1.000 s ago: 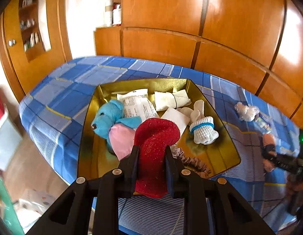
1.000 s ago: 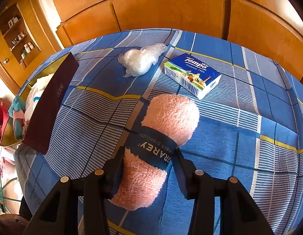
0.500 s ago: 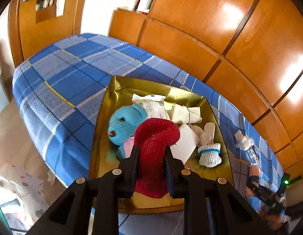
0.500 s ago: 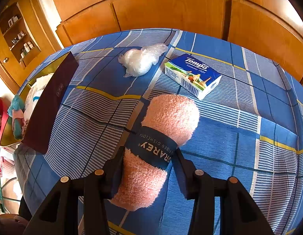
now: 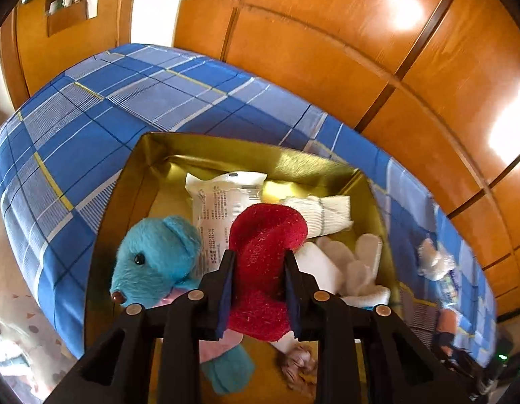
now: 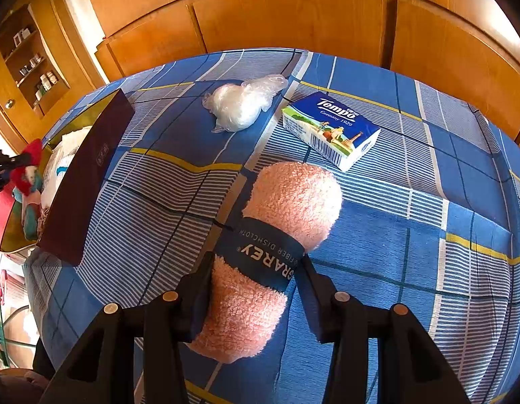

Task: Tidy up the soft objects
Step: 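Lower the red sock into the gold tray with left tool while right holds the pink roll, then open the left tool to release the red sock and withdraw it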

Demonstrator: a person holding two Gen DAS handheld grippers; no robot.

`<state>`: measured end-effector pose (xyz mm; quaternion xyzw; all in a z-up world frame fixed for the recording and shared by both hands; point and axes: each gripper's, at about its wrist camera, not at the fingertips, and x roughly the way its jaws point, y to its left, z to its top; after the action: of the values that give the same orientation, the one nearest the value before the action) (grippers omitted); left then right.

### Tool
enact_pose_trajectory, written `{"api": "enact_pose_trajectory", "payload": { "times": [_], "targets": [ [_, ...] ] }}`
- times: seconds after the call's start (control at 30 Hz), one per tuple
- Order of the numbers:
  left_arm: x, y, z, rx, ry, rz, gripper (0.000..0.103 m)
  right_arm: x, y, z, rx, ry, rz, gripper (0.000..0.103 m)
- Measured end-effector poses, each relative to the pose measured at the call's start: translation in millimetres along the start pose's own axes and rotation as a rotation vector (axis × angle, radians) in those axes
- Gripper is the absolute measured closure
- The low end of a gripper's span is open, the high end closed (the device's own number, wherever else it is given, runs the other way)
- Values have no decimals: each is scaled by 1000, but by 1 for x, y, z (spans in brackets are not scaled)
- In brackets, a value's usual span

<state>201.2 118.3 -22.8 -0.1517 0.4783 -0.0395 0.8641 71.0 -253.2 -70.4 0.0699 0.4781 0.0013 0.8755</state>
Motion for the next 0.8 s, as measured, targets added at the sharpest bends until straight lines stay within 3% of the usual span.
{"api": "enact_pose_trajectory", "payload": {
  "times": [0.17,0.27,0.67,0.8],
  "targets": [
    [23,0,0,33,33,49,57,0,0,0,0,1,-1,56],
    [20,1,-1,40,26,58,56,1,0,0,0,1,-1,56],
    [-49,-23,-39,212,-181,180,52,1,0,0,-4,-2,-10,56],
    [-67,-26,-56,220,-216,198,48,1,1,0,-10,-3,-16,56]
  ]
}}
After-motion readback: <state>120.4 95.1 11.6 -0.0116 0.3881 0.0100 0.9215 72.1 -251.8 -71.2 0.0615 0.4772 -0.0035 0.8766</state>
